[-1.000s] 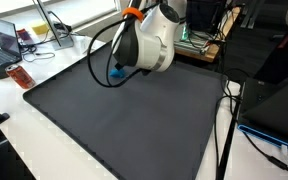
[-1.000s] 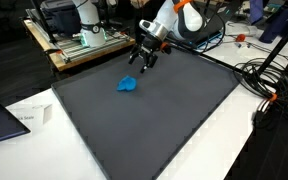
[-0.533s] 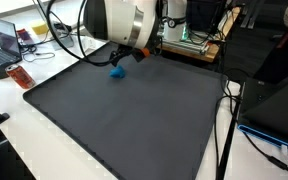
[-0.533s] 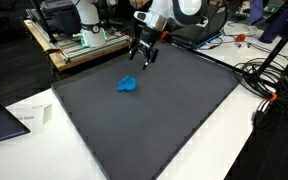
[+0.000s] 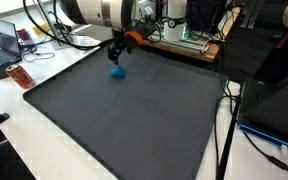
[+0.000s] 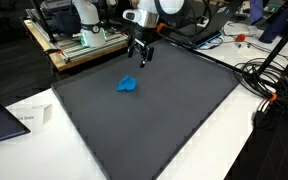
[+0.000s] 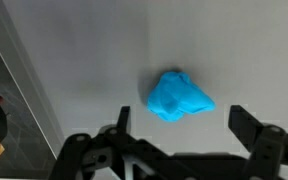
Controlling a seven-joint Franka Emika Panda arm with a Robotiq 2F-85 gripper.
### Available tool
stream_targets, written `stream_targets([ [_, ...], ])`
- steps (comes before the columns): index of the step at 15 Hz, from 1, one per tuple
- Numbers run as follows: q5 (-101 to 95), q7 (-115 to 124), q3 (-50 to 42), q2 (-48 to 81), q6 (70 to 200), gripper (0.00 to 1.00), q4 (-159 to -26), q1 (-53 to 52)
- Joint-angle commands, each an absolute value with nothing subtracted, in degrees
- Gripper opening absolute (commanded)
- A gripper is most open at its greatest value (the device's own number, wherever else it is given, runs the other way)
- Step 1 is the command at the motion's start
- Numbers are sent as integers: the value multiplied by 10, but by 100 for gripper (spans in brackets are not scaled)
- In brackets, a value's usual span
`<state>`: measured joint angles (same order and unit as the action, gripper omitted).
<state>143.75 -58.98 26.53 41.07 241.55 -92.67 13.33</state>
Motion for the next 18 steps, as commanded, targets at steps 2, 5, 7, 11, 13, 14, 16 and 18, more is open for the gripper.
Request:
stream_targets([
  [2, 1438, -590, 376, 406, 2424, 100, -944, 234],
  [5, 1438, -586, 419, 406, 2424, 100, -945, 272],
  [7, 1438, -586, 435, 405, 2424, 100, -945, 288],
  [11, 1437, -596, 466, 410, 2424, 100, -944, 324],
  [13, 1437, -597, 480, 411, 2424, 100, -945, 345],
  [14, 1437, -594, 480, 409, 2424, 100, -945, 352],
  [16, 1437, -587, 468, 401, 2424, 100, -950, 358],
  [18, 1437, -588, 458, 394, 2424, 100, -954, 364],
])
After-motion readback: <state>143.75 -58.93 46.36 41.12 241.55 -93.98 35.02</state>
